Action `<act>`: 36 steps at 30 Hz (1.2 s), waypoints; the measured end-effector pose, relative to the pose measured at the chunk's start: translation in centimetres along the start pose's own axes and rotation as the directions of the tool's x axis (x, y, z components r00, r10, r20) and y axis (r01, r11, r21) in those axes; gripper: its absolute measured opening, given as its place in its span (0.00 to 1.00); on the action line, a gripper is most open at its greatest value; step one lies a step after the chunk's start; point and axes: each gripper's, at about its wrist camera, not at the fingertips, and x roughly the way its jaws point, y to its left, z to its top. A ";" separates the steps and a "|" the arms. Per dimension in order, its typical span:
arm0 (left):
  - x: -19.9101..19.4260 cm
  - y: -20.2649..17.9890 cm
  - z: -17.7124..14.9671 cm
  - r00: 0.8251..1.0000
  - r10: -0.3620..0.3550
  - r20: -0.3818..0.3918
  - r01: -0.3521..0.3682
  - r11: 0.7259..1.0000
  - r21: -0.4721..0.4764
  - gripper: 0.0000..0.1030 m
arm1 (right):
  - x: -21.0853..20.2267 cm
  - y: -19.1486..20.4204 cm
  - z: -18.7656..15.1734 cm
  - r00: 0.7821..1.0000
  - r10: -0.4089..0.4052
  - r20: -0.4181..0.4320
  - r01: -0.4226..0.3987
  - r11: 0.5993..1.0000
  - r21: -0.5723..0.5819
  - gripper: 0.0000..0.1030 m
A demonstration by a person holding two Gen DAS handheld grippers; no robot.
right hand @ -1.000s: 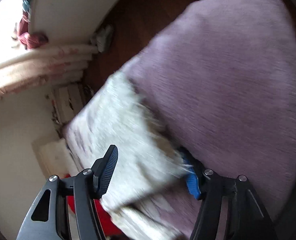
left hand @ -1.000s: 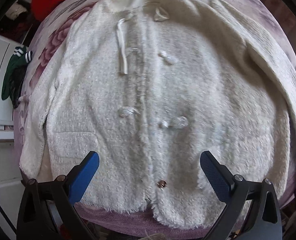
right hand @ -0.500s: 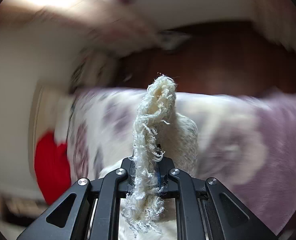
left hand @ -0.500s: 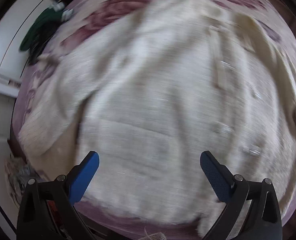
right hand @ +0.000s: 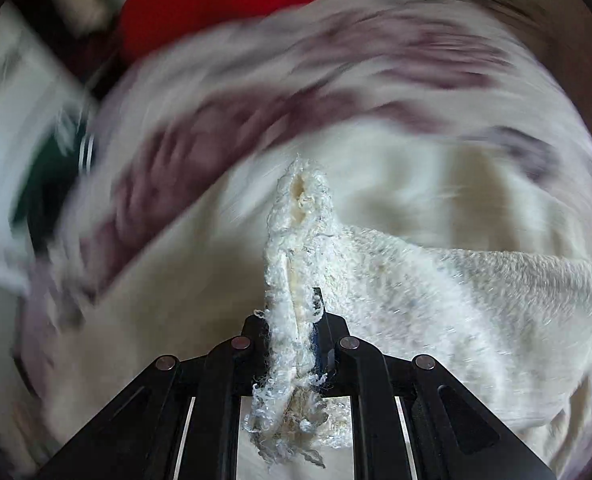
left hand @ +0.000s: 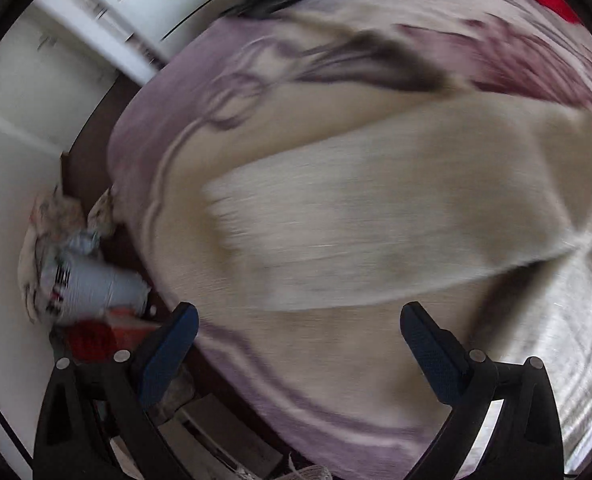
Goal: Fold large clothes
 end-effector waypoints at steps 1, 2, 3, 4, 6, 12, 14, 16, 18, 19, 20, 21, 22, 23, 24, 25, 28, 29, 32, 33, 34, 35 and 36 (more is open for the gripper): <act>0.5 0.9 -0.2 1.000 -0.002 -0.007 0.002 1.000 -0.018 1.00 | 1.5 2.3 -0.3 1.000 -0.027 -0.008 0.027 0.999 -0.047 0.13; 1.1 1.9 -0.2 1.000 -0.004 -0.014 0.004 0.999 -0.035 1.00 | 3.1 4.2 -0.8 0.998 -0.060 -0.018 0.059 0.994 -0.091 0.13; 1.7 2.8 -0.4 1.000 -0.010 -0.025 0.009 0.998 -0.055 1.00 | 4.4 6.1 -1.3 0.996 -0.083 -0.036 0.079 0.990 -0.115 0.13; 2.4 3.8 -0.7 0.999 -0.033 -0.040 0.029 0.996 -0.079 1.00 | 5.2 6.4 -1.5 0.994 -0.102 -0.044 0.096 0.988 -0.122 0.14; 3.4 4.7 -1.4 0.994 -0.080 -0.076 0.070 0.989 -0.129 1.00 | 5.8 6.7 -1.8 0.992 -0.114 -0.055 0.107 0.987 -0.123 0.20; 6.8 8.3 -3.9 0.908 -0.403 -0.118 0.327 0.855 -0.402 1.00 | 0.6 1.6 -2.4 0.960 0.256 -0.116 -0.238 0.960 0.146 0.75; 8.2 8.4 -4.2 0.863 -0.493 -0.109 0.392 0.790 -0.471 1.00 | -1.6 -0.9 -2.7 0.953 0.290 -0.088 -0.264 0.937 0.227 0.75; 10.0 8.1 -3.9 0.792 -0.607 -0.071 0.468 0.677 -0.568 0.98 | -2.5 -3.2 -2.5 0.962 0.263 -0.080 -0.231 0.931 0.281 0.75; 11.3 7.4 -2.9 0.739 -0.674 -0.009 0.524 0.583 -0.621 0.94 | -2.7 -4.6 -2.8 0.969 0.231 -0.085 -0.198 0.936 0.293 0.75; 11.9 7.0 -2.0 0.725 -0.688 0.023 0.538 0.545 -0.643 0.91 | -2.0 -5.6 -2.5 0.974 0.209 -0.090 -0.173 0.939 0.298 0.75; 12.4 6.7 -1.0 0.730 -0.682 0.045 0.535 0.530 -0.658 0.79 | -1.6 -5.7 -2.8 0.976 0.196 -0.096 -0.159 0.939 0.306 0.75; 12.6 6.5 -0.5 0.746 -0.664 0.047 0.520 0.537 -0.665 0.51 | -0.8 -6.9 -1.9 0.976 0.194 -0.103 -0.152 0.936 0.316 0.75; 12.9 6.5 0.5 0.777 -0.627 0.051 0.494 0.558 -0.667 0.37 | -0.7 -7.7 -1.7 0.976 0.187 -0.112 -0.142 0.934 0.329 0.75; 12.8 6.8 1.5 0.798 -0.600 0.058 0.481 0.574 -0.663 0.19 | -0.4 -8.5 -1.5 0.977 0.180 -0.118 -0.132 0.933 0.336 0.75; 12.7 7.2 2.3 0.809 -0.582 0.077 0.479 0.578 -0.660 0.16 | -0.5 -9.1 -1.4 0.977 0.169 -0.127 -0.117 0.933 0.339 0.75; 12.2 7.7 3.3 0.823 -0.556 0.114 0.485 0.585 -0.650 0.15 | -0.3 -8.7 -1.5 0.979 0.156 -0.133 -0.104 0.936 0.337 0.75; 10.3 8.4 6.3 0.838 -0.516 0.178 0.512 0.631 -0.582 0.13 | 0.4 -7.5 -1.1 0.983 0.133 -0.129 -0.086 0.944 0.319 0.75; 10.0 8.5 7.2 0.838 -0.511 0.192 0.521 0.643 -0.562 0.13 | 0.4 -6.9 -1.0 0.984 0.133 -0.122 -0.089 0.945 0.314 0.75; 8.1 7.9 10.1 0.830 -0.504 0.238 0.551 0.683 -0.479 0.12 | 1.4 -4.6 -0.2 0.984 0.157 -0.083 -0.125 0.945 0.302 0.75; 7.5 7.8 10.9 0.826 -0.505 0.250 0.560 0.691 -0.457 0.12 | 2.0 -4.0 0.1 0.984 0.153 -0.088 -0.121 0.949 0.291 0.74; 7.0 7.4 11.6 0.822 -0.506 0.260 0.568 0.697 -0.438 0.12 | 3.9 -3.1 0.3 0.979 0.146 -0.145 -0.103 0.957 0.270 0.73; 6.3 7.1 12.1 0.820 -0.506 0.269 0.572 0.705 -0.418 0.12 | 5.6 -2.5 0.3 0.969 0.138 -0.207 -0.081 0.962 0.262 0.71; 5.4 6.6 12.6 0.819 -0.501 0.279 0.574 0.720 -0.391 0.12 | 6.9 -2.2 0.1 0.960 0.133 -0.246 -0.065 0.962 0.264 0.71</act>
